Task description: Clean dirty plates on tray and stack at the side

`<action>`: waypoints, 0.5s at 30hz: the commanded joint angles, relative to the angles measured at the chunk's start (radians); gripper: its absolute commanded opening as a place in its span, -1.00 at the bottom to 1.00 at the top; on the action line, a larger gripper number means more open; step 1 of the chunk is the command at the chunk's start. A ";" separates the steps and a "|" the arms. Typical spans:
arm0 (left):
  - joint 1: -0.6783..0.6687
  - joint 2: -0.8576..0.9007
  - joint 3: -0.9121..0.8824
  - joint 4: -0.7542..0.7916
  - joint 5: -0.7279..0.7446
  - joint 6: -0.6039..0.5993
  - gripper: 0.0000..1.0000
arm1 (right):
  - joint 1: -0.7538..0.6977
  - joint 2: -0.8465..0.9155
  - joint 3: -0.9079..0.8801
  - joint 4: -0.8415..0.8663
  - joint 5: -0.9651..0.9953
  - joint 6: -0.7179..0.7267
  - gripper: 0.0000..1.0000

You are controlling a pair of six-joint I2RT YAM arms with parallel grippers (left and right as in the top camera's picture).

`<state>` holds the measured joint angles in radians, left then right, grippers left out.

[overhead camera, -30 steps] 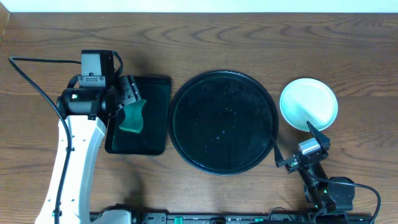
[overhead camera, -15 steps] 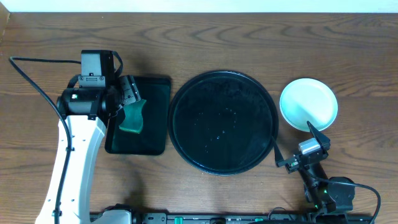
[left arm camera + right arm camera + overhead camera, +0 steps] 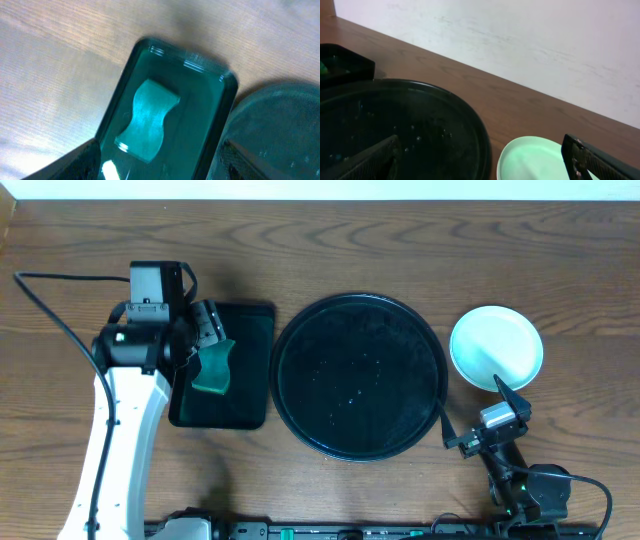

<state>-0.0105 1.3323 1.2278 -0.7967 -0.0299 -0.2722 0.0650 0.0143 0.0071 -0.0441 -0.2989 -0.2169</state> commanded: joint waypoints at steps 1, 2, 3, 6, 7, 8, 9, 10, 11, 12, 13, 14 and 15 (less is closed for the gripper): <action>-0.001 -0.149 -0.138 0.127 -0.012 0.020 0.54 | 0.008 -0.009 -0.002 -0.005 0.006 -0.009 0.99; -0.001 -0.207 -0.205 0.193 -0.002 0.045 0.54 | 0.008 -0.009 -0.002 -0.005 0.006 -0.009 0.99; -0.001 -0.262 -0.267 0.249 0.009 0.066 0.54 | 0.008 -0.009 -0.002 -0.005 0.006 -0.009 0.99; -0.001 -0.468 -0.493 0.419 0.048 0.142 0.54 | 0.008 -0.009 -0.002 -0.005 0.006 -0.009 0.99; -0.001 -0.543 -0.575 0.479 0.048 0.145 0.54 | 0.008 -0.009 -0.002 -0.005 0.006 -0.009 0.99; -0.001 -0.592 -0.629 0.520 0.048 0.145 0.54 | 0.008 -0.009 -0.002 -0.005 0.006 -0.009 0.99; -0.001 -0.628 -0.668 0.548 0.047 0.148 0.54 | 0.008 -0.009 -0.002 -0.005 0.006 -0.009 0.99; -0.001 -0.692 -0.739 0.600 0.047 0.161 0.54 | 0.008 -0.009 -0.002 -0.005 0.006 -0.009 0.99; -0.001 -0.769 -0.821 0.656 0.047 0.173 0.54 | 0.008 -0.009 -0.002 -0.005 0.006 -0.009 0.99; -0.001 -0.805 -0.856 0.678 0.047 0.180 0.54 | 0.008 -0.009 -0.002 -0.005 0.006 -0.009 0.99; -0.001 -0.848 -0.901 0.708 0.047 0.191 0.54 | 0.008 -0.009 -0.002 -0.005 0.006 -0.009 0.99; -0.001 -0.902 -0.959 0.752 0.046 0.195 0.54 | 0.008 -0.009 -0.002 -0.005 0.006 -0.009 0.98; -0.001 -0.935 -0.994 0.774 0.046 0.203 0.54 | 0.008 -0.009 -0.002 -0.005 0.006 -0.009 0.99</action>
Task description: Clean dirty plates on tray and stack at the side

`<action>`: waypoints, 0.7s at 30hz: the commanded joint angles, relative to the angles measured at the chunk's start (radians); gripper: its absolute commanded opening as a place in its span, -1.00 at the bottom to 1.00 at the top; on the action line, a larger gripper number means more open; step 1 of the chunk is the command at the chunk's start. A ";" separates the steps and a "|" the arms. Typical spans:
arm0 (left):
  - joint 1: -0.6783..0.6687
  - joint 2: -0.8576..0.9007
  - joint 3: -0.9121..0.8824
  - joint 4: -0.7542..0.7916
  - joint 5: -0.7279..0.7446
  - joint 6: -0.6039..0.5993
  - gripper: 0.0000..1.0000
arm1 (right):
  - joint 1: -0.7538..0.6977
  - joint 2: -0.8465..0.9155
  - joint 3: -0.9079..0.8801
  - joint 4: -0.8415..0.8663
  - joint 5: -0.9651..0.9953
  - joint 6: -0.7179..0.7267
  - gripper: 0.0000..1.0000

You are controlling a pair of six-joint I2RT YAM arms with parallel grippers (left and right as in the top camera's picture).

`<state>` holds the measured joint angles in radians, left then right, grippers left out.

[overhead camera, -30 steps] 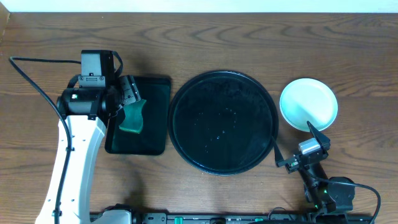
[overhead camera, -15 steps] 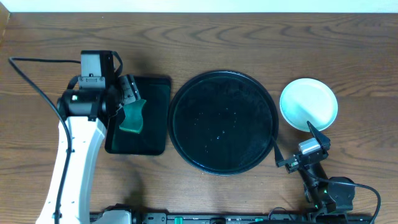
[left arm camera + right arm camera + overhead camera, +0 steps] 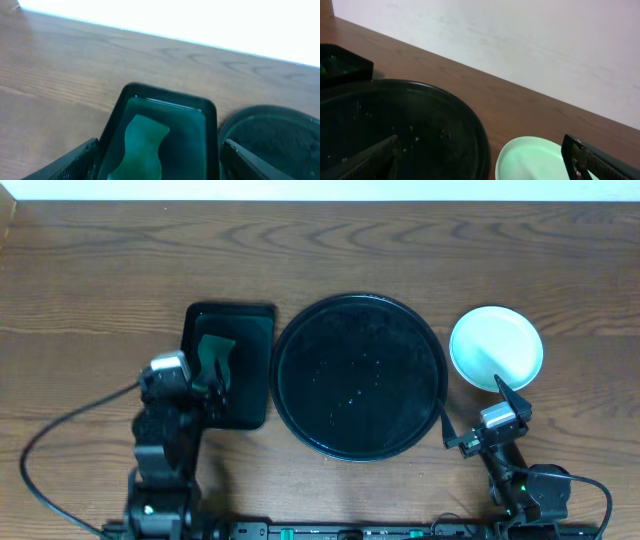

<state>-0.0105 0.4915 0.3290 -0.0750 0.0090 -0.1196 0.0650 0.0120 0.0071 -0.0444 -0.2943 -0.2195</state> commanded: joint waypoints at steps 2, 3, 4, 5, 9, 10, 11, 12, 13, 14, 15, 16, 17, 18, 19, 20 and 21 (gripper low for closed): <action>-0.001 -0.199 -0.201 0.127 0.006 0.083 0.54 | 0.008 -0.006 -0.002 -0.005 0.002 -0.006 0.99; -0.001 -0.224 -0.223 0.138 0.006 0.093 0.54 | 0.008 -0.006 -0.002 -0.005 0.002 -0.006 0.98; -0.001 -0.263 -0.253 0.141 0.006 0.111 0.54 | 0.008 -0.006 -0.002 -0.005 0.002 -0.006 0.99; -0.001 -0.291 -0.274 0.141 0.006 0.128 0.54 | 0.008 -0.006 -0.002 -0.005 0.002 -0.006 0.99; 0.001 -0.356 -0.325 0.123 0.006 0.146 0.54 | 0.008 -0.006 -0.002 -0.005 0.002 -0.006 0.98; 0.001 -0.371 -0.325 0.093 0.005 0.146 0.54 | 0.008 -0.006 -0.002 -0.005 0.002 -0.006 0.99; 0.001 -0.388 -0.325 0.058 0.005 0.154 0.54 | 0.008 -0.006 -0.002 -0.005 0.002 -0.006 0.99; 0.001 -0.407 -0.325 0.016 0.005 0.157 0.54 | 0.008 -0.006 -0.002 -0.005 0.002 -0.006 0.99; 0.001 -0.429 -0.325 0.002 0.000 0.158 0.54 | 0.008 -0.006 -0.002 -0.005 0.002 -0.006 0.99; 0.001 -0.446 -0.325 0.002 -0.002 0.163 0.54 | 0.008 -0.006 -0.002 -0.005 0.002 -0.006 0.98; 0.001 -0.457 -0.325 0.002 -0.002 0.169 0.54 | 0.008 -0.006 -0.002 -0.005 0.002 -0.006 0.99; 0.001 -0.465 -0.325 0.002 -0.002 0.169 0.54 | 0.008 -0.006 -0.002 -0.005 0.002 -0.006 0.99; 0.001 -0.475 -0.325 0.002 -0.001 0.168 0.53 | 0.008 -0.006 -0.002 -0.005 0.002 -0.006 0.99; 0.001 -0.486 -0.325 0.002 -0.001 0.168 0.54 | 0.008 -0.006 -0.002 -0.005 0.002 -0.006 0.98; 0.001 -0.490 -0.325 0.008 -0.001 0.168 0.54 | 0.008 -0.006 -0.002 -0.005 0.002 -0.006 0.98; 0.001 -0.490 -0.325 0.002 -0.001 0.168 0.54 | 0.008 -0.006 -0.002 -0.005 0.002 -0.006 0.99; 0.001 -0.490 -0.325 0.003 -0.001 0.168 0.54 | 0.008 -0.006 -0.002 -0.005 0.002 -0.006 0.99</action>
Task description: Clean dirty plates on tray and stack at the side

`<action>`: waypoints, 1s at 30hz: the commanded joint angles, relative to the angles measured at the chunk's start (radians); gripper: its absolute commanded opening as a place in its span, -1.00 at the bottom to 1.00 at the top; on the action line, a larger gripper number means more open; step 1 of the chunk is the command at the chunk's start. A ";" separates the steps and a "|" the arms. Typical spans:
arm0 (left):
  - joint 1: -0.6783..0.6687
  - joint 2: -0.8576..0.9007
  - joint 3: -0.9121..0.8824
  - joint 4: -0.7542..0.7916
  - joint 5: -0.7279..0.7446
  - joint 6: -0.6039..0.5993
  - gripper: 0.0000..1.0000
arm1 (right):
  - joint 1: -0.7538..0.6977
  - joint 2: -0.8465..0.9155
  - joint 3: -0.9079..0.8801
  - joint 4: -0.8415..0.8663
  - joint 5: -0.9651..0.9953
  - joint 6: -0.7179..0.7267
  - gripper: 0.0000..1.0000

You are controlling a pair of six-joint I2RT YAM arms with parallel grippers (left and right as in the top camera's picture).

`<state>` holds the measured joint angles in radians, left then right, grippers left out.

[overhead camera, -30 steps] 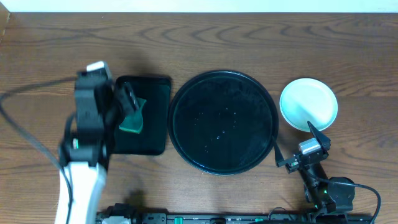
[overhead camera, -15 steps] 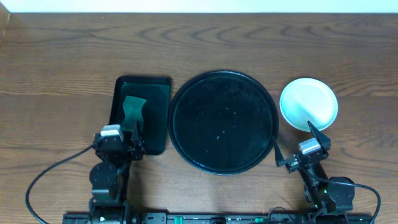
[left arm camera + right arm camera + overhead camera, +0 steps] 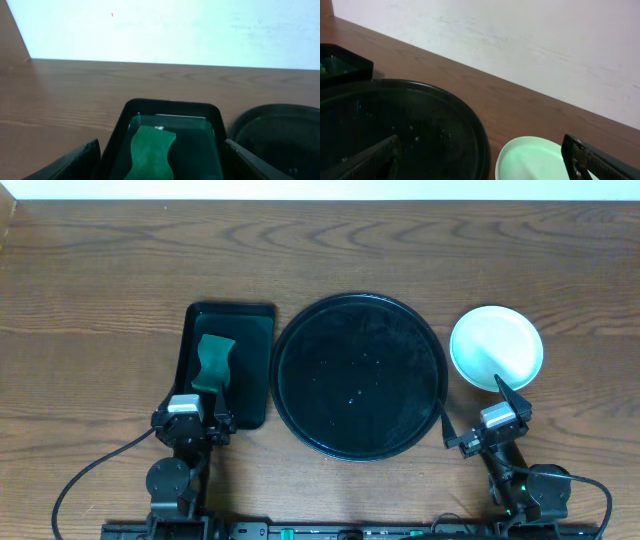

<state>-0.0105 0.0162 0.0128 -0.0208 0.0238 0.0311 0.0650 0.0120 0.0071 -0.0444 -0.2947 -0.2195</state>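
The round black tray [image 3: 360, 375] lies mid-table with only specks of water on it and no plate. A white plate [image 3: 496, 347] sits on the table to its right, pale green in the right wrist view [image 3: 535, 157]. The green sponge [image 3: 213, 363] lies in the small black rectangular tray [image 3: 250, 340]. My left gripper [image 3: 192, 423] is parked at the front edge, just short of that tray, open and holding nothing; its view [image 3: 160, 170] looks over the sponge [image 3: 150, 150]. My right gripper [image 3: 472, 412] is open near the front, between round tray and plate.
The wooden table [image 3: 90, 270] runs to a white wall at the back. Both arm bases and their cables sit along the front edge. The rectangular tray nearly touches the round tray's left rim [image 3: 240, 125].
My left arm has drawn back from the rectangular tray's front left corner to the table's front edge, its gripper still open. Sponge, trays, plate and right arm are unchanged.
First my left gripper hung open over the rectangular tray, above the sponge lying in it. Then the arm was lower and nearer the front, beside the tray's front end. Now it rests at the front edge. The right arm stayed parked throughout.
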 commanded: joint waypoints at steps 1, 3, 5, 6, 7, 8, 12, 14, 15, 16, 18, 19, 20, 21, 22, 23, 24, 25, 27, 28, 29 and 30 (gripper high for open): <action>0.001 -0.015 -0.008 -0.050 -0.016 0.017 0.54 | 0.008 -0.006 -0.002 -0.005 0.002 -0.006 0.99; 0.001 -0.015 -0.008 -0.051 -0.016 0.018 0.54 | 0.008 -0.006 -0.002 -0.005 0.002 -0.006 0.99; 0.001 -0.012 -0.008 -0.050 -0.016 0.018 0.54 | 0.008 -0.006 -0.002 -0.005 0.002 -0.006 0.98; 0.001 -0.010 -0.008 -0.051 -0.016 0.018 0.54 | 0.008 -0.006 -0.002 -0.005 0.002 -0.006 0.99; 0.001 -0.009 -0.008 -0.051 -0.016 0.017 0.54 | 0.008 -0.006 -0.002 -0.005 0.002 -0.006 0.99; 0.001 -0.008 -0.008 -0.051 -0.016 0.017 0.54 | 0.008 -0.006 -0.002 -0.005 0.002 -0.006 0.98; 0.001 -0.005 -0.008 -0.050 -0.016 0.018 0.54 | 0.008 -0.006 -0.002 -0.005 0.002 -0.006 0.99; 0.001 -0.005 -0.008 -0.051 -0.016 0.017 0.54 | 0.008 -0.006 -0.002 -0.005 0.002 -0.006 0.99; 0.001 -0.005 -0.008 -0.051 -0.016 0.018 0.54 | 0.008 -0.006 -0.002 -0.005 0.002 -0.006 0.99; 0.001 -0.005 -0.008 -0.050 -0.016 0.018 0.54 | 0.008 -0.006 -0.002 -0.005 0.002 -0.006 0.98; 0.001 -0.005 -0.008 -0.051 -0.016 0.018 0.54 | 0.008 -0.006 -0.002 -0.005 0.002 -0.006 0.99; 0.001 -0.005 -0.008 -0.051 -0.016 0.018 0.54 | 0.008 -0.006 -0.002 -0.005 0.002 -0.006 0.99; 0.001 -0.005 -0.008 -0.050 -0.016 0.017 0.54 | 0.008 -0.006 -0.002 -0.005 0.002 -0.006 0.99; 0.001 -0.005 -0.008 -0.051 -0.016 0.018 0.54 | 0.008 -0.006 -0.002 -0.005 0.002 -0.006 0.98; 0.001 -0.005 -0.008 -0.051 -0.016 0.017 0.54 | 0.008 -0.006 -0.002 -0.005 0.002 -0.006 0.98; 0.001 -0.005 -0.008 -0.050 -0.016 0.017 0.54 | 0.008 -0.006 -0.002 -0.005 0.002 -0.006 0.99; 0.001 -0.005 -0.008 -0.050 -0.016 0.018 0.54 | 0.008 -0.006 -0.002 -0.005 0.002 -0.006 0.99; 0.001 -0.005 -0.008 -0.051 -0.016 0.018 0.54 | 0.008 -0.006 -0.002 -0.005 0.002 -0.006 0.99; 0.001 -0.005 -0.008 -0.050 -0.016 0.018 0.54 | 0.008 -0.006 -0.002 -0.005 0.002 -0.006 0.98; 0.001 -0.005 -0.008 -0.051 -0.016 0.017 0.54 | 0.008 -0.006 -0.002 -0.005 0.002 -0.006 0.99; 0.001 -0.005 -0.008 -0.050 -0.016 0.018 0.54 | 0.008 -0.006 -0.002 -0.005 0.002 -0.006 0.99; 0.001 -0.005 -0.008 -0.051 -0.016 0.018 0.54 | 0.008 -0.006 -0.002 -0.005 0.002 -0.006 0.99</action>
